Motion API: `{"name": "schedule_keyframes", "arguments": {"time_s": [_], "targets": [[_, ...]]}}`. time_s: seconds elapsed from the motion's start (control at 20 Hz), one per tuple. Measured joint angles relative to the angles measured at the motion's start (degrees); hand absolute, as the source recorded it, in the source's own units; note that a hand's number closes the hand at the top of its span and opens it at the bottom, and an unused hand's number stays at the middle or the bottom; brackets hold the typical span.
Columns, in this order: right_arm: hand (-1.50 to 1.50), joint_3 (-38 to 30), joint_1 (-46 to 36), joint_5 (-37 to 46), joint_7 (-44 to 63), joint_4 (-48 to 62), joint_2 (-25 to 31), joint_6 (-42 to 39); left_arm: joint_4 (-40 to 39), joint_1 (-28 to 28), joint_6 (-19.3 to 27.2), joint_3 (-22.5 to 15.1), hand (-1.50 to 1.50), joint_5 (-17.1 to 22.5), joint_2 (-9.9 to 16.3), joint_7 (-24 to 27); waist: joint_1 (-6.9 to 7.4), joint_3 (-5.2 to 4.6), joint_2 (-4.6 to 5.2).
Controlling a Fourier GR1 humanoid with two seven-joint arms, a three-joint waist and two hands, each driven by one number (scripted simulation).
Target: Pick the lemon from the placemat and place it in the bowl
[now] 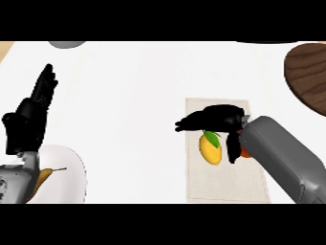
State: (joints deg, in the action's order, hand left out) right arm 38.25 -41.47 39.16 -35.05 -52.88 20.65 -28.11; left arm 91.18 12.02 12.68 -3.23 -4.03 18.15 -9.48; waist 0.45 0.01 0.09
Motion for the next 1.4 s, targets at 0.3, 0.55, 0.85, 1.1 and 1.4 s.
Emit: {"name": "schedule_keyframes", "arguments": {"time_s": [0.3, 0.55, 0.85, 1.1, 1.4], "targets": [[1.50, 0.36, 0.04, 5.40, -4.17, 2.19, -2.46, 4.57, -0.09, 0.98, -1.03, 0.93, 0.00, -0.70, -0.71, -0.75, 0.00, -0.07, -0.19], [1.50, -1.23, 0.74, 8.28, -7.61, 3.41, -3.69, 7.44, 0.65, 0.37, -2.32, 2.25, 0.00, -0.74, -0.97, -0.86, -0.02, -0.25, -0.47], [1.50, -3.42, 2.02, 9.05, -10.29, 3.10, -4.20, 8.47, 1.45, -0.06, -2.68, 3.03, 0.00, -1.69, -1.67, -0.77, -0.15, -0.28, -0.48], [1.50, -7.39, 7.08, 7.39, -0.22, -2.92, -4.63, 7.76, 1.21, -0.94, -2.32, 3.59, 0.00, -2.18, -2.09, -0.98, -1.68, -0.18, -0.72], [1.50, -14.40, 16.66, 5.24, 18.88, -10.71, -7.54, 12.65, 1.48, -2.27, -1.83, 4.96, 0.00, -2.44, -1.19, -1.92, -4.67, -0.34, -1.77]]}}
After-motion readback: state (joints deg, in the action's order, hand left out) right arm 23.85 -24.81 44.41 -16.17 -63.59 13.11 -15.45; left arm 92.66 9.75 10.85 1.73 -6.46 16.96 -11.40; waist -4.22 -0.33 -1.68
